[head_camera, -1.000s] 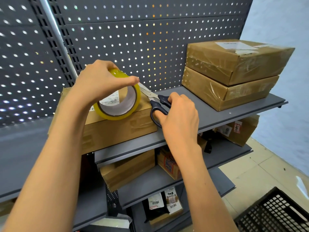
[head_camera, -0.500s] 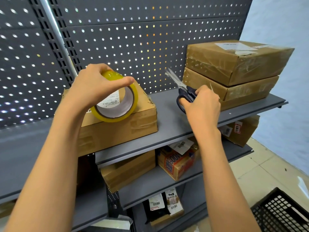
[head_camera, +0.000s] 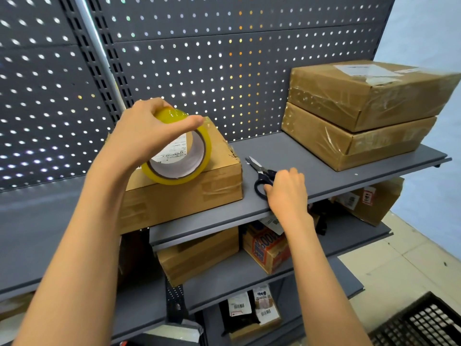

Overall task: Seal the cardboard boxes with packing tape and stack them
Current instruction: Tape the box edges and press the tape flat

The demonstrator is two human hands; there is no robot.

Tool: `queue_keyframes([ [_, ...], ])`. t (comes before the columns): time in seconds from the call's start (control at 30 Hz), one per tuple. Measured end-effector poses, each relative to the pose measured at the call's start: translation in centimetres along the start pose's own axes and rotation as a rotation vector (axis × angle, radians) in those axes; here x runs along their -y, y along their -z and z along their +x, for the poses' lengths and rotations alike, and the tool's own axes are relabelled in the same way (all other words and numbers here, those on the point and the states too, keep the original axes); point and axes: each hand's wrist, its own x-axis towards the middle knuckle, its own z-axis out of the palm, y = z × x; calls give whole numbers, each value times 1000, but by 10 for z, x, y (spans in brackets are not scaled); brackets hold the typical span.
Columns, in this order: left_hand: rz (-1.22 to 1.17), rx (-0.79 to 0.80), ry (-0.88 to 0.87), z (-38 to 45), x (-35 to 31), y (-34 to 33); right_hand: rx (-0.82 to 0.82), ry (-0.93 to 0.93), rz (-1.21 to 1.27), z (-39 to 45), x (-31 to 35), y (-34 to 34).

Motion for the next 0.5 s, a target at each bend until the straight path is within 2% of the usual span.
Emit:
queue_keyframes([
  [0.33, 17, 4, 5, -4, 1, 3, -10, 89, -60, -3, -4, -5],
  [0.5, 18, 23, -1, -5, 3, 6, -81, 151, -15, -3, -3, -4],
])
